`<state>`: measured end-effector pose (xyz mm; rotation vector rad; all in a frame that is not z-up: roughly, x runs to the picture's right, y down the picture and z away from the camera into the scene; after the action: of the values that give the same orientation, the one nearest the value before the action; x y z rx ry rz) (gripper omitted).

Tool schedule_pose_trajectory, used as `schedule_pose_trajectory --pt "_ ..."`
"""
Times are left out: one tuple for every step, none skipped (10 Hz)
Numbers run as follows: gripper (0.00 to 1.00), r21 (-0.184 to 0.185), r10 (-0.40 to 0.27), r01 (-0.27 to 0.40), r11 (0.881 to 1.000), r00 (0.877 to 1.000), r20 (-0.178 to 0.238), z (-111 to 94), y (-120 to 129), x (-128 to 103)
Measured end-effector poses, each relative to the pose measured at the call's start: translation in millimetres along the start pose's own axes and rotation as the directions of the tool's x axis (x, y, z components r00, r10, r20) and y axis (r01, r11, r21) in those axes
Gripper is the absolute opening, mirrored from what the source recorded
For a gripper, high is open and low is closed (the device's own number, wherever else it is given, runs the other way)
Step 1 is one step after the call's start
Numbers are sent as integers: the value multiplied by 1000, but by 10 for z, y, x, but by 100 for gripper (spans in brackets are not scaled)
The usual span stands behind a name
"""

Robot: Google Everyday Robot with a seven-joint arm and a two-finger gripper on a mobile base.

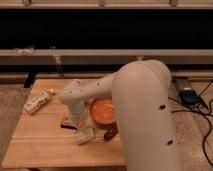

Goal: Push the eraser across the table

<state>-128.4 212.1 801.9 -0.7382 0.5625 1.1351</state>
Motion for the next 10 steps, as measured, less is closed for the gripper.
schedule_pose_trajectory --pt "0 2 15 -15 1000 1000 -1 25 -60 -32" --pt "0 4 30 -30 1000 1000 -2 56 -121 -68" --pt "0 3 44 -44 999 999 -3 87 -173 -108" --pt "0 3 59 -59 998 998 -2 124 -239 -165" --pt "0 2 67 -67 998 998 1 145 -280 -209" --pt "0 -2 75 -75 997 997 6 164 -312 -255" --pt "0 -8 77 -77 997 997 13 169 -314 -295" --pt "0 -13 75 -74 997 997 23 162 -299 -330" --pt "0 -14 70 -70 997 997 27 150 -287 -342" --pt "0 -21 60 -59 998 998 36 121 -245 -363"
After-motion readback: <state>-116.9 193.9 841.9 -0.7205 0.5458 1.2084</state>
